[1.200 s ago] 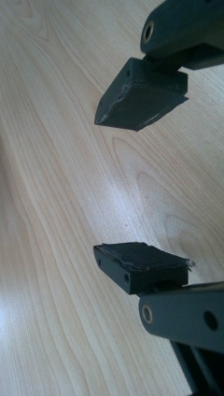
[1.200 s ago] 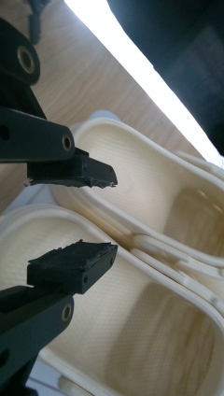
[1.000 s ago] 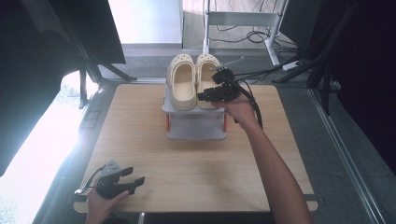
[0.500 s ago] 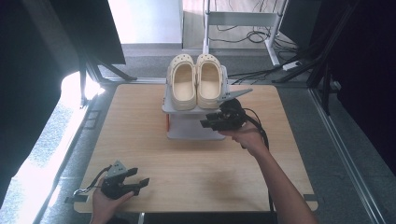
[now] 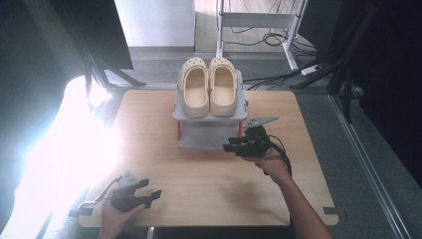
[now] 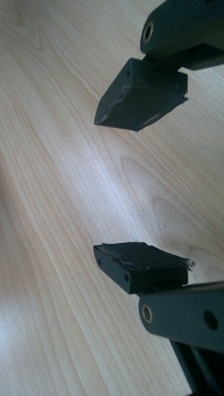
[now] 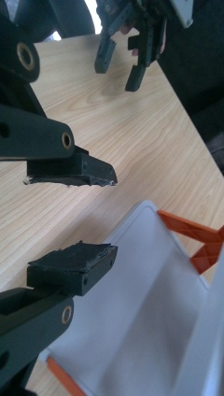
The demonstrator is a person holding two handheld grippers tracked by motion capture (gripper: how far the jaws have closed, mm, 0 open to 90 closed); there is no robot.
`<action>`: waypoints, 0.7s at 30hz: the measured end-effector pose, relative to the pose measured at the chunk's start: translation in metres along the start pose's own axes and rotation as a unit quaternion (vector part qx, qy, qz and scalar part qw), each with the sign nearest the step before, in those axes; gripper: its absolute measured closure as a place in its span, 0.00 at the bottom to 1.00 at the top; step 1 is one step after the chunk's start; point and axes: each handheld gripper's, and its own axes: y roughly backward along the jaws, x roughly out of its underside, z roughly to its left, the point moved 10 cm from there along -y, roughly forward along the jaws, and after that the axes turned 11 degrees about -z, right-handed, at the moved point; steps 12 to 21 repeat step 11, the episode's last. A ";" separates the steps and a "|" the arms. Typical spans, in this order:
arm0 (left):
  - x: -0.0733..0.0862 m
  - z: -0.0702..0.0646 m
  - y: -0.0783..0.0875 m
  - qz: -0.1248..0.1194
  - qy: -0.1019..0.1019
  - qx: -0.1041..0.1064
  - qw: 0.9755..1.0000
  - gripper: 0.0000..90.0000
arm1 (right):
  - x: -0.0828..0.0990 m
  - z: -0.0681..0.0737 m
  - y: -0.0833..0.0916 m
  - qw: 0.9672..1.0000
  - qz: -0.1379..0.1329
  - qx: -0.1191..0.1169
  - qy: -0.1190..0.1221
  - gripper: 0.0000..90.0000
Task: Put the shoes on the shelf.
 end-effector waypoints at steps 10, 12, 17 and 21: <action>0.000 0.000 0.000 -0.002 0.001 0.000 1.000 0.37 | 0.008 -0.003 0.000 1.000 -0.001 0.004 -0.004 0.64; -0.001 0.000 0.000 -0.002 0.002 0.000 1.000 0.37 | 0.010 -0.003 0.000 1.000 -0.001 0.003 -0.008 0.63; -0.001 0.000 0.000 -0.002 0.002 0.000 1.000 0.37 | 0.010 -0.003 0.000 1.000 -0.001 0.003 -0.008 0.63; -0.001 0.000 0.000 -0.002 0.002 0.000 1.000 0.37 | 0.010 -0.003 0.000 1.000 -0.001 0.003 -0.008 0.63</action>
